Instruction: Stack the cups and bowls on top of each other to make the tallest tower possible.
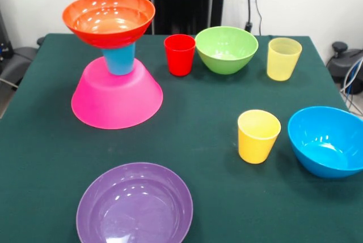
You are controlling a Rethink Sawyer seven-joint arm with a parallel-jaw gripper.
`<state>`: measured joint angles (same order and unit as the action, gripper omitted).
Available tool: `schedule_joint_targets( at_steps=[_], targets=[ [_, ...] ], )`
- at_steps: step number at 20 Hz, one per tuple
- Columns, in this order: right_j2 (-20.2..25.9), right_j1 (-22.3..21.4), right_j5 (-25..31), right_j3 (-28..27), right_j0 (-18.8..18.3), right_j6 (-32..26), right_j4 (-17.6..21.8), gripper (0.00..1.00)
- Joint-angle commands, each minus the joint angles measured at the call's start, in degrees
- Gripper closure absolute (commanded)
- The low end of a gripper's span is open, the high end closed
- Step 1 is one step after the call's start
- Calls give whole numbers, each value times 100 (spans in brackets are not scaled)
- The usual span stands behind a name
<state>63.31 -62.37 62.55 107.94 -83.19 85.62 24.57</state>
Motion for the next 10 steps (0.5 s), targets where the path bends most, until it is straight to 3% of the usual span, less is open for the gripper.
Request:
schedule_joint_targets(
  at_steps=[1, 10],
  targets=[
    [127, 994, 489, -137, 189, -2395, 585, 100],
    [133, 1462, 598, -603, 295, -2589, 416, 100]
  ],
)
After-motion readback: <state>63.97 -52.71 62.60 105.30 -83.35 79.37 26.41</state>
